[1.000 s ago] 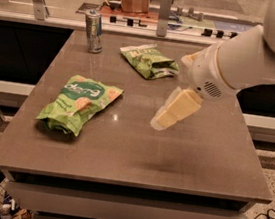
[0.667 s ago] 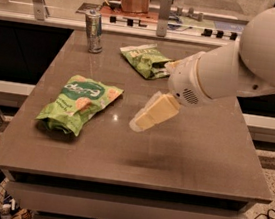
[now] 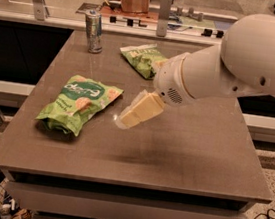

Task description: Pick green rice chip bag

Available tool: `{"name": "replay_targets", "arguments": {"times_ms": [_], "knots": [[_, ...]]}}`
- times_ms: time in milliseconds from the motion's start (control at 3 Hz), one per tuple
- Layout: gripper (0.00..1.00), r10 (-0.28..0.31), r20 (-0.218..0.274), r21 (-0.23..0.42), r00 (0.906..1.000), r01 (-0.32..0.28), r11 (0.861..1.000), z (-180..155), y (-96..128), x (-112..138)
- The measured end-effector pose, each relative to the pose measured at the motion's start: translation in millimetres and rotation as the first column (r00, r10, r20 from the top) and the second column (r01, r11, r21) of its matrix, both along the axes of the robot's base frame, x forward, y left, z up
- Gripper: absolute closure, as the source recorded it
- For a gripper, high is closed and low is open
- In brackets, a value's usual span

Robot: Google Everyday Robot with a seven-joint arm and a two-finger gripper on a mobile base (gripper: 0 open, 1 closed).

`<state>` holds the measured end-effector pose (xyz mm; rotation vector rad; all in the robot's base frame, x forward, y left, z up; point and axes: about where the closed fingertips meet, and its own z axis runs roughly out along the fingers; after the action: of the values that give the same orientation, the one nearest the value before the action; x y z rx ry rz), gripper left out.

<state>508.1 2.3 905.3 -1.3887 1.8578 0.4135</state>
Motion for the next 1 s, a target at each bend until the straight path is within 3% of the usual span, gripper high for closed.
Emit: {"name": "replay_targets", "arguments": {"times_ms": [333,1000], "knots": [[0.0,-0.022,0.001,-0.031,0.9998,0.022,0.999,2.9,8.6,-3.7],[0.0,-0.037,-0.017,-0.064,0.9992,0.036,0.997,-9.5,51.7,-16.4]]}}
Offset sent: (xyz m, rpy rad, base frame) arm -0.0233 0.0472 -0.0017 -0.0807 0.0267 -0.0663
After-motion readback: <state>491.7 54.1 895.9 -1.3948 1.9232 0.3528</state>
